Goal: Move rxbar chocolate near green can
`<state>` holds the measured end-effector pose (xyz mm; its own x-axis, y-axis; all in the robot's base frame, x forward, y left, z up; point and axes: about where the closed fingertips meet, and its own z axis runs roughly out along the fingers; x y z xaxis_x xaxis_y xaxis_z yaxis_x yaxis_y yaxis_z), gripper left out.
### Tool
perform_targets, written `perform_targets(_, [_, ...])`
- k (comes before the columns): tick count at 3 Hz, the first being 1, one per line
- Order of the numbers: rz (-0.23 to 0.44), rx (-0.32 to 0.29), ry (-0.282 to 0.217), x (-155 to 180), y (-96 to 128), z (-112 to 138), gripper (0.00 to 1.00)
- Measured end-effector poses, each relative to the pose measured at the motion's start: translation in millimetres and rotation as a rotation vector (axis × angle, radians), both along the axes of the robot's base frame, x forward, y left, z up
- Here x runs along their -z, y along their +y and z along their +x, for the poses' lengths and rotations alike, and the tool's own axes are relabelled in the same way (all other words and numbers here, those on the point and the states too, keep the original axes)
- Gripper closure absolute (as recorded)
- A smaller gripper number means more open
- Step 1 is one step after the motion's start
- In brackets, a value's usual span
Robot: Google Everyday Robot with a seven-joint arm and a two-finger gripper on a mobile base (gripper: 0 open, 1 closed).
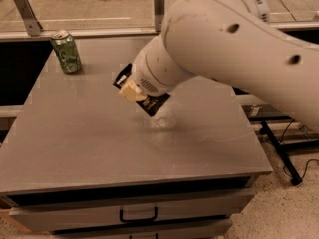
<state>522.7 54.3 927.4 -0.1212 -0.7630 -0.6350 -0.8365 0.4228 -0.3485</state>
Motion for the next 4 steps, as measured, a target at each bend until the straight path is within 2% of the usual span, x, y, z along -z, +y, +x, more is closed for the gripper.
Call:
perform_targets(2, [0.057, -0.159, -0.013, 25.4, 91.9, 77.7, 1.00])
perform_targets(3, [0.106, -0.197, 0.002, 46.4, 128.5, 99.7, 1.00])
perform_targets(4, [0.153, -0.199, -0.009, 61.1, 151.3, 124.1, 1.00])
